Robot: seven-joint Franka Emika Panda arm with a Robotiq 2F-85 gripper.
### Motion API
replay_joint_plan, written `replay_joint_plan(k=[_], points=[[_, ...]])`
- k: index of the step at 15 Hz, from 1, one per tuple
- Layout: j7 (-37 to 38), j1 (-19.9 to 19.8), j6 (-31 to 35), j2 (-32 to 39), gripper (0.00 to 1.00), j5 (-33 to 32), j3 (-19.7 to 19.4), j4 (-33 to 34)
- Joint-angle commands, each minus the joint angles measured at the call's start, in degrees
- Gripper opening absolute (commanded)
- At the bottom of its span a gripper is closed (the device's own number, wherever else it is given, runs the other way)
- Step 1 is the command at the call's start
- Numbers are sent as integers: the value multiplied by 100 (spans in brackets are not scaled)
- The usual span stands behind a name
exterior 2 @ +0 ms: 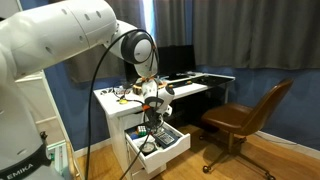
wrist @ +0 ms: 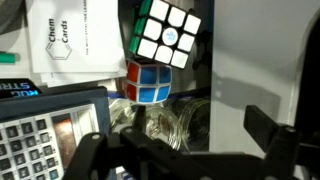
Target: Open the top desktop drawer
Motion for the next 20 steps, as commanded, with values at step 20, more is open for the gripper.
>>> replay_joint_plan(k=[20], points=[[-1344,-1407,-401,853,100,-351,1569,-82]])
